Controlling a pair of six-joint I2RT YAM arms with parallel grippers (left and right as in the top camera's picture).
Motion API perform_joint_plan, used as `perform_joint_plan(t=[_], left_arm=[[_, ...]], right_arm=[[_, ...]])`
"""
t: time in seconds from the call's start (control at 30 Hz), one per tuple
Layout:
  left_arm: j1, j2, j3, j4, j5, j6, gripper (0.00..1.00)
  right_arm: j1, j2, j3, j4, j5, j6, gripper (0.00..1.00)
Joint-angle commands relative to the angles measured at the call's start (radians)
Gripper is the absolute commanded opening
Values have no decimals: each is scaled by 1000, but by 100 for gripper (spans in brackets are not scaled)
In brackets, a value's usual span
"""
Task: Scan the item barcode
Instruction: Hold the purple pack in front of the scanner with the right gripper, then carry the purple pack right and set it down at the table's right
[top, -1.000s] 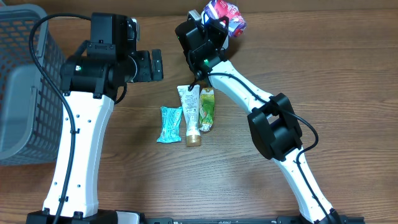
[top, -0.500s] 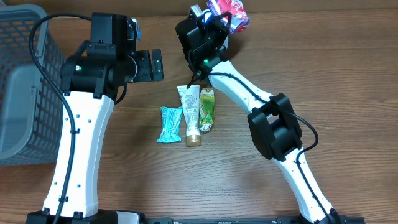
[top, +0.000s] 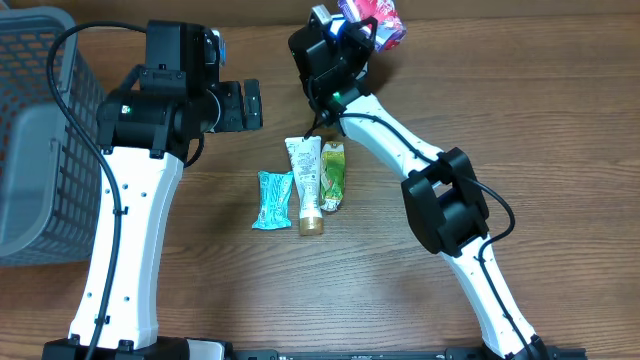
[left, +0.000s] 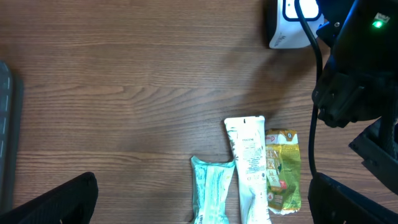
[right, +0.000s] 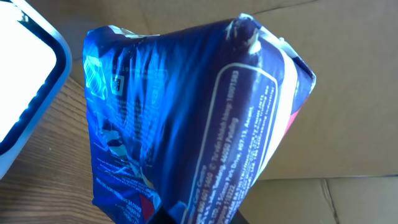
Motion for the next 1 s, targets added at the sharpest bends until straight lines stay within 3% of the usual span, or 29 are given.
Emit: perform_joint_plan(t=[0.0,0.3,0.43,0.57,0.7,0.83,0.97], left_arm=[[0,2,-4,1,-7,22,100],[0,2,-4,1,-7,22,100],[0,2,-4,1,-7,22,100],[0,2,-4,1,-7,22,99],[0,2,-4,1,-7,22,100],[0,2,-4,1,-7,22,100],[0,2,-4,1,-6,22,100]], right_arm=[[-2,-7,-5,7,-22,26,4],[-8,-48,-5,-30,-59,137,4],[-28,-148,-5,-177,-121,245,4],[-78,-296,-5,-393,-270,487,4],[-167,-465,-5,-639,-591,791,4],[-352,-605,-5,-836,-1107,1144,4],[-568,-632,-5,-1020,-1571,1263,4]])
